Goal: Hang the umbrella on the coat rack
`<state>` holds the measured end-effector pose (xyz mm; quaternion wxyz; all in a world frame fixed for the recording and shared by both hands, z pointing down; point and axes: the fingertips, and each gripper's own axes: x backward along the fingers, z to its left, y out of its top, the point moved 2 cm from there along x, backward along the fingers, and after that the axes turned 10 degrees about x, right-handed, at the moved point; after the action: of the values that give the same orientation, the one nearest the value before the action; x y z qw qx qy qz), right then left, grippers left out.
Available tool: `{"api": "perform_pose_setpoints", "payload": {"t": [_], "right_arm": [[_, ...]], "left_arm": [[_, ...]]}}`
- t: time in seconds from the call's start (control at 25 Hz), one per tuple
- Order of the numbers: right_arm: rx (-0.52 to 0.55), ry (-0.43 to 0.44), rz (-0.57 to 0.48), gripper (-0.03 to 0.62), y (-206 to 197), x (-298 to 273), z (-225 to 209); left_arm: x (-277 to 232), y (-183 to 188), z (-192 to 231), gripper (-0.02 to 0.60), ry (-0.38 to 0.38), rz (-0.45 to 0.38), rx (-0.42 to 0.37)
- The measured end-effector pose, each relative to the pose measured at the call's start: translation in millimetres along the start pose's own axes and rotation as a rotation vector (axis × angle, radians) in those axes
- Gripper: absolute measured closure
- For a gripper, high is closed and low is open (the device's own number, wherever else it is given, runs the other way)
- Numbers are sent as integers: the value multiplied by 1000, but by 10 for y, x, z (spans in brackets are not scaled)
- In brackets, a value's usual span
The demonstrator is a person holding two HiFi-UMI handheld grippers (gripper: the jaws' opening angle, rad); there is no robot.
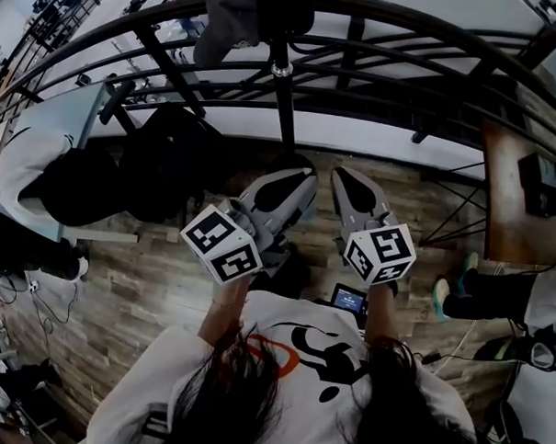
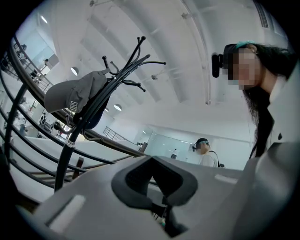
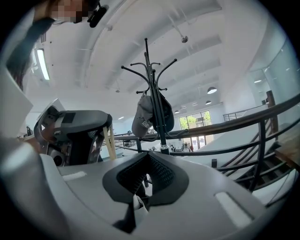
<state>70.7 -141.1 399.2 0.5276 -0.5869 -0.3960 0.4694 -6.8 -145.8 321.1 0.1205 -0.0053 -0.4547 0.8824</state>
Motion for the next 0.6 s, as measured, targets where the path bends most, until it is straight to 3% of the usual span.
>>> {"api": "perform_pose_setpoints", "payload": {"t": [0.16,0.28,0.44,0.6], "right_arm": [[16,39,-30,572,100,-121,-26],[32,161,-73,572,189,-237,-5],[-42,326,-159,571,318,-348,-88],[-49,453,-190,532,427,-429,-112]], "left_arm": [[-66,102,111,580,-44,30,-1],[-123,180,176,580,-104,73,-7],[-201,292,273,580,-193,123,-14],[-288,368,300,580,-293,176,-23]]}}
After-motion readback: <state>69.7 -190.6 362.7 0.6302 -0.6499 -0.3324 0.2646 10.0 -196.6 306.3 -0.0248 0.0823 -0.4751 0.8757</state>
